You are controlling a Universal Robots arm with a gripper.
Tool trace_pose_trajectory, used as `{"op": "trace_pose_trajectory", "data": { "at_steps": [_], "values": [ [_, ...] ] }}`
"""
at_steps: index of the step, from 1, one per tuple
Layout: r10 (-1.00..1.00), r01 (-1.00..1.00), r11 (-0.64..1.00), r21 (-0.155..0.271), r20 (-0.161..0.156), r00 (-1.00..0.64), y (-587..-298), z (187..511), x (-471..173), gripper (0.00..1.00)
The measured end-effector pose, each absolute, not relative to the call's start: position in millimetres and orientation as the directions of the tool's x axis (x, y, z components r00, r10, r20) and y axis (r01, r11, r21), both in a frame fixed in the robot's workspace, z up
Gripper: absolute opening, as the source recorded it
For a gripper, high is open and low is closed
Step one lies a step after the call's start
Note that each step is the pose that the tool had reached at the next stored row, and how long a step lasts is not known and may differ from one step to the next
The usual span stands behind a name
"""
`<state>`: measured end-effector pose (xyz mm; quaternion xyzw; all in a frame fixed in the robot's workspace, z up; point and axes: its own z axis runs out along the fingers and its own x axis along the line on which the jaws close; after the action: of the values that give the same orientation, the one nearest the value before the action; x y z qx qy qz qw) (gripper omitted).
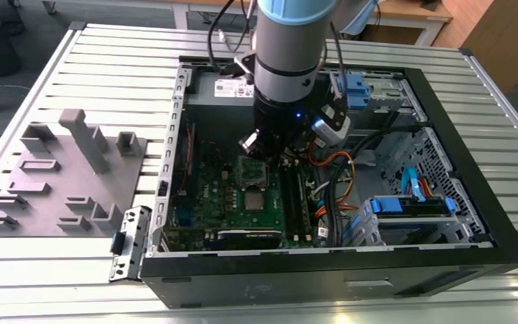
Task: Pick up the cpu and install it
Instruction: 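Close the cpu cover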
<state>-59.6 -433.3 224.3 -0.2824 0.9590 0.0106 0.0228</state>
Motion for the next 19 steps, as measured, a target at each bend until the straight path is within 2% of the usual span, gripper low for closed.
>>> {"op": "trace_pose_trajectory", "data": {
  "at_steps": [19],
  "values": [
    [-0.542,-0.543,0.84,0.007,-0.049,-0.839,-445,246,-60,0.11]
  ]
}}
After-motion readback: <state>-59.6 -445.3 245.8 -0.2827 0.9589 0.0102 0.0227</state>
